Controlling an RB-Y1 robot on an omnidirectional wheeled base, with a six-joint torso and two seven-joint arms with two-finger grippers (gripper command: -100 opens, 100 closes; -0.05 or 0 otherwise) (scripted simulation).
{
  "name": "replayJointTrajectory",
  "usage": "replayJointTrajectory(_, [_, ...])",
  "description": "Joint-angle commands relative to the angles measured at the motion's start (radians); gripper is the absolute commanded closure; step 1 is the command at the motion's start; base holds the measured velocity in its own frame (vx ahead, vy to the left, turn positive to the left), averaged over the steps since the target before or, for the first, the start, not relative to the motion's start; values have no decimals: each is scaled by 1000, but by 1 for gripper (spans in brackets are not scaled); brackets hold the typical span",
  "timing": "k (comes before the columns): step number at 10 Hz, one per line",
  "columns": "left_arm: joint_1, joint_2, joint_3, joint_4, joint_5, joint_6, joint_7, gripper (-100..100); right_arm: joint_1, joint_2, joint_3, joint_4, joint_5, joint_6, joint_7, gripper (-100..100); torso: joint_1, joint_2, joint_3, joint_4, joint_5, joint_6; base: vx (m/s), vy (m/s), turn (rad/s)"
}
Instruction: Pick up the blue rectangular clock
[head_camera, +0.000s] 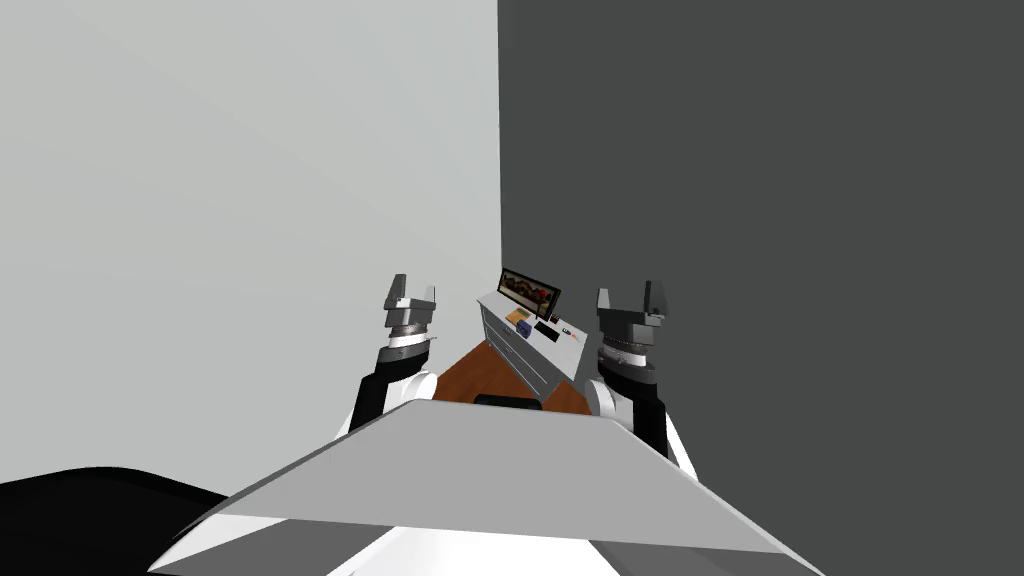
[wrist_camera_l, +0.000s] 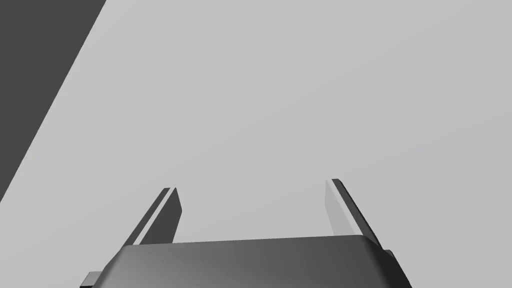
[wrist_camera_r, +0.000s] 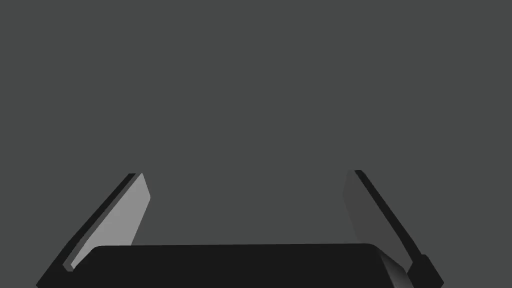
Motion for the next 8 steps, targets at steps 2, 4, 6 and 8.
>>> replayJointTrajectory(2, [0, 0, 0, 0, 0, 0, 0, 0, 17, -50, -26, 24, 8, -7, -7, -100, -1, 1, 1, 0, 0, 0, -34, -21, 128])
replayJointTrajectory(4, [0, 0, 0, 0, 0, 0, 0, 0, 42, -99, -60, 59, 19, -17, -17, -100, -4, 3, 2, 1, -1, 0, -57, -56, 197])
replayJointTrajectory(6, [0, 0, 0, 0, 0, 0, 0, 0, 74, -156, -103, 107, 34, -30, -30, -100, -6, 4, 2, 1, -1, 0, -79, -84, 304])
replayJointTrajectory(8, [0, 0, 0, 0, 0, 0, 0, 0, 110, -215, -149, 168, 51, -46, -46, -100, -7, 7, 4, 2, -2, 0, -114, -82, 304])
